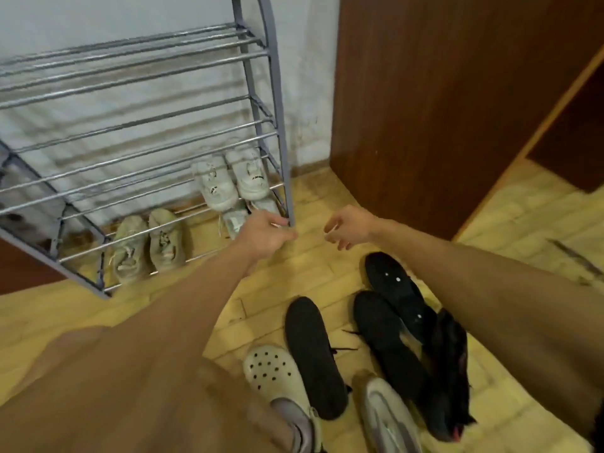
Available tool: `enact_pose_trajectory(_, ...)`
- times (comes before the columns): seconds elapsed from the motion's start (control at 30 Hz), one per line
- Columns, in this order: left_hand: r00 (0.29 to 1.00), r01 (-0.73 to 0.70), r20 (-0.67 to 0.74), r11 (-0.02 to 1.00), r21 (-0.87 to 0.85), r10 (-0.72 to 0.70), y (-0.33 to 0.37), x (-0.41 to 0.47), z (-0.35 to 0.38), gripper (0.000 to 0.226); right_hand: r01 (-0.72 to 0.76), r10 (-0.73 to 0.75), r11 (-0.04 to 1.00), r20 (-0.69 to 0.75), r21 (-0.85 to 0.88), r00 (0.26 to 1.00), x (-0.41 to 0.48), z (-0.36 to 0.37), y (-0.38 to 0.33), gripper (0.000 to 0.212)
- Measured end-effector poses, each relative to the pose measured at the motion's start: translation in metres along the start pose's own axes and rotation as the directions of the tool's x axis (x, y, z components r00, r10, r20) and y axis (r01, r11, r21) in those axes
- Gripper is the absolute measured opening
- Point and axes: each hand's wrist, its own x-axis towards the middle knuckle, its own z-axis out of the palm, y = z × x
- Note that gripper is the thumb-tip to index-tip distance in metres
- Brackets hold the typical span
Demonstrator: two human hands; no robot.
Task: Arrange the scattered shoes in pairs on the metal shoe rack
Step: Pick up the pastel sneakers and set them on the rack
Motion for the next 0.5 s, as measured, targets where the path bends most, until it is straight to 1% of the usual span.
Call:
enact_pose_trajectory(0.1, 0.993, -0.015, 0.12, 1.0, -0.005, 0.015, 0.001, -0.03, 0.04, 0.035, -0.064, 0.063, 0.997, 0.009, 0.053, 0.998, -0.036, 0.01, 0.033, 0.037)
enact_pose_trajectory(0.17, 0.987, 0.001, 0.158, 1.0, -0.008, 0.0, -0.003, -0.052, 0.07, 0.031, -0.127, 0.127, 0.984, 0.007, 0.129, 0.992, -0.059, 0.022, 0.06, 0.037)
enact_pose_trajectory(0.27, 0.98, 0.089, 0.185, 0.991, -0.102, -0.069, -0.018, -0.083, 0.117, 0.024, -0.262, 0.252, 0.916, 0.073, 0.303, 0.965, -0.091, 0.049, 0.104, 0.035)
enact_pose_trajectory(0.3, 0.975, 0.101, 0.209, 0.991, -0.089, -0.081, -0.022, -0.092, 0.13, 0.023, -0.285, 0.28, 0.894, 0.065, 0.345, 0.958, -0.101, 0.06, 0.12, 0.032)
enact_pose_trajectory(0.33, 0.967, 0.072, 0.247, 0.997, -0.033, -0.062, -0.026, -0.099, 0.141, 0.024, -0.297, 0.305, 0.881, 0.038, 0.367, 0.951, -0.111, 0.071, 0.135, 0.03)
enact_pose_trajectory(0.4, 0.936, -0.055, 0.353, 0.994, 0.098, 0.017, -0.03, -0.108, 0.152, 0.029, -0.332, 0.354, 0.859, 0.017, 0.39, 0.935, -0.132, 0.095, 0.161, 0.027)
enact_pose_trajectory(0.47, 0.881, -0.184, 0.47, 0.957, 0.226, 0.058, -0.031, -0.114, 0.155, 0.031, -0.389, 0.409, 0.827, 0.04, 0.406, 0.911, -0.151, 0.119, 0.183, 0.024)
enact_pose_trajectory(0.5, 0.852, -0.23, 0.521, 0.929, 0.289, 0.049, -0.033, -0.117, 0.155, 0.032, -0.426, 0.44, 0.807, 0.066, 0.408, 0.896, -0.16, 0.132, 0.192, 0.023)
